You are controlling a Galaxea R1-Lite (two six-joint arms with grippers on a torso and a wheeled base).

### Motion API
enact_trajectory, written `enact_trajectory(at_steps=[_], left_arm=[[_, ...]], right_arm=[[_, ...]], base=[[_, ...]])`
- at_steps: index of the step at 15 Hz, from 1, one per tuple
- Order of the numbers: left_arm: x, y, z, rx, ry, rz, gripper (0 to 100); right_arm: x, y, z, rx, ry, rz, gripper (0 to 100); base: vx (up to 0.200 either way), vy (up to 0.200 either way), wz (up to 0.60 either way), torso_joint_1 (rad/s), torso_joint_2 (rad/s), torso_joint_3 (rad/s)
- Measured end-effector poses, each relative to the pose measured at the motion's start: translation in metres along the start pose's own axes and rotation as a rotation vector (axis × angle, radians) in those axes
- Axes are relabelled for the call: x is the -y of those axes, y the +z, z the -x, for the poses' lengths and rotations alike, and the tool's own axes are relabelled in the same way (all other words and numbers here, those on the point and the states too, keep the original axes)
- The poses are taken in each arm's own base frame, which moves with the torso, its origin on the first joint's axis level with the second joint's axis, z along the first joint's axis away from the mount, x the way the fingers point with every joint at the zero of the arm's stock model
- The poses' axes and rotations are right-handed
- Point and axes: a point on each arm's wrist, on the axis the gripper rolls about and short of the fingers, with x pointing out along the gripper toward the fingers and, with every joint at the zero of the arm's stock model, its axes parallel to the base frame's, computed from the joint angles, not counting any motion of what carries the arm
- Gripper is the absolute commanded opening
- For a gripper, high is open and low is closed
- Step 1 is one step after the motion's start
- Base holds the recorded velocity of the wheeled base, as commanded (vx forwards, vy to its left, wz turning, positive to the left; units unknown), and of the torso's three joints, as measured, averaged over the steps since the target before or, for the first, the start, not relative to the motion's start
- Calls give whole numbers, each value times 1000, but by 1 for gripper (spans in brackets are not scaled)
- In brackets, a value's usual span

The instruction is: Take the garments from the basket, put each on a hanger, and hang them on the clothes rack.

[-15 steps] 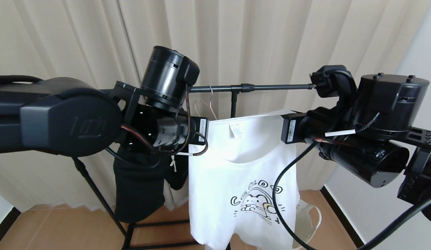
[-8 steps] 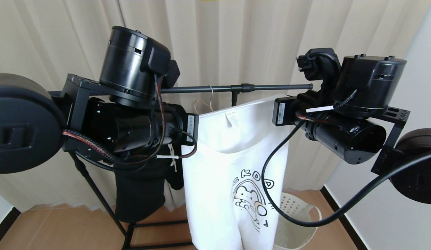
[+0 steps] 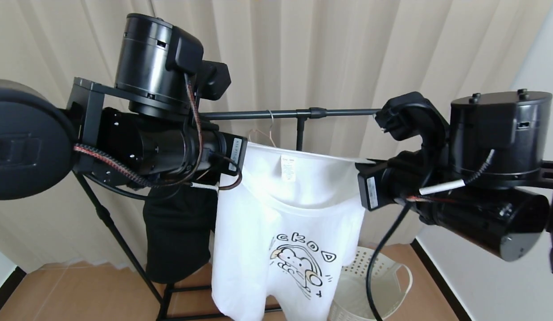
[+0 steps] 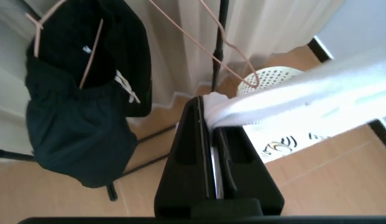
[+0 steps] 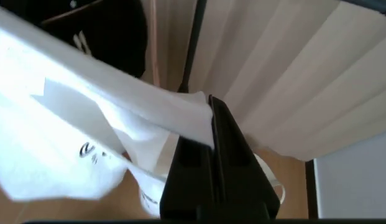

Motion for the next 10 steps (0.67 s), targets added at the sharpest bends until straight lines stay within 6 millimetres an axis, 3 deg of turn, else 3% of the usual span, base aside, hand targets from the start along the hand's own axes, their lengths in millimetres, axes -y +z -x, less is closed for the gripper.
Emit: enact_trajectory(at_steps=[4, 7, 10], left_arm=[[4, 31, -21, 116, -126, -56, 0], [15, 50, -39, 259, -208, -49, 0], [26, 50, -49, 285, -248, -47, 0]], right_arm=[[-33, -2, 47, -36, 189, 4, 0], [-59, 5, 54, -40, 268, -124, 0], [-87, 13, 45, -58, 307, -256, 0]], base=[[0, 0, 0, 0, 0, 0], [0, 0, 0, 0, 0, 0], [0, 0, 0, 0, 0, 0]])
